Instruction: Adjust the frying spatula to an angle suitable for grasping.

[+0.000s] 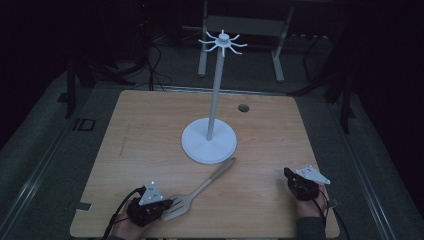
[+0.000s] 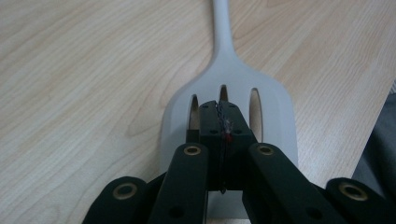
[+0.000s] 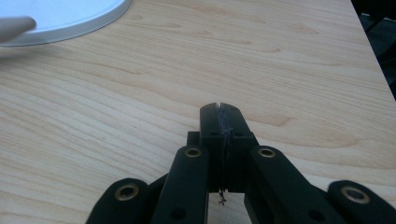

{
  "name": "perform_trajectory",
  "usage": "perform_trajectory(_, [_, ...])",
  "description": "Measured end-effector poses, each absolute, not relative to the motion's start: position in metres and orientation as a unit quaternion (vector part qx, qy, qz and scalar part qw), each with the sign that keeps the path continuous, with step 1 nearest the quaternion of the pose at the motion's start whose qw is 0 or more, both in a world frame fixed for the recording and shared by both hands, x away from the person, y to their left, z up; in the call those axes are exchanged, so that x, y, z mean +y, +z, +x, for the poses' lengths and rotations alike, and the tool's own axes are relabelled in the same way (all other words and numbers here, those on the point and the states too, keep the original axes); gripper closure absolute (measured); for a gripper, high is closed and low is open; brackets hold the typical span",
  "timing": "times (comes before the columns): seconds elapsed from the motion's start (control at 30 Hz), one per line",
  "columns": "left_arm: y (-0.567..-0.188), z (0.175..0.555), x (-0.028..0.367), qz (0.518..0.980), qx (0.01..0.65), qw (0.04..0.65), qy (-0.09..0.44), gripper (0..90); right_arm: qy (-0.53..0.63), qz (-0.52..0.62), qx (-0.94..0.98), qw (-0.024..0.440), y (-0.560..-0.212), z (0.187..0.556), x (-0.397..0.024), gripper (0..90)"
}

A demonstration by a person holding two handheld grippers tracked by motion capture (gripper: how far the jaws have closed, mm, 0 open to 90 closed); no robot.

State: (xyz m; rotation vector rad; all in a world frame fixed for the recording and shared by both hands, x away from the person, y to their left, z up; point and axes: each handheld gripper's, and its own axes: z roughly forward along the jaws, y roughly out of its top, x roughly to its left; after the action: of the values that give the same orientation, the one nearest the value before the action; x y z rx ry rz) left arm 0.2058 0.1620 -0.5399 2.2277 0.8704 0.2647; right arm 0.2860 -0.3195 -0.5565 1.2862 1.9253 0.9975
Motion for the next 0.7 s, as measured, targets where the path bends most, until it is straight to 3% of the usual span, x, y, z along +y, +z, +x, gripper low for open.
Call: perform_trajectory(0.7, [-0.539,0.2,0.137,0.88,0.298,0.361,0.079,88.7,0.376,0.486,0.728,0.305,-0.557,0.287,-0.319,88.8])
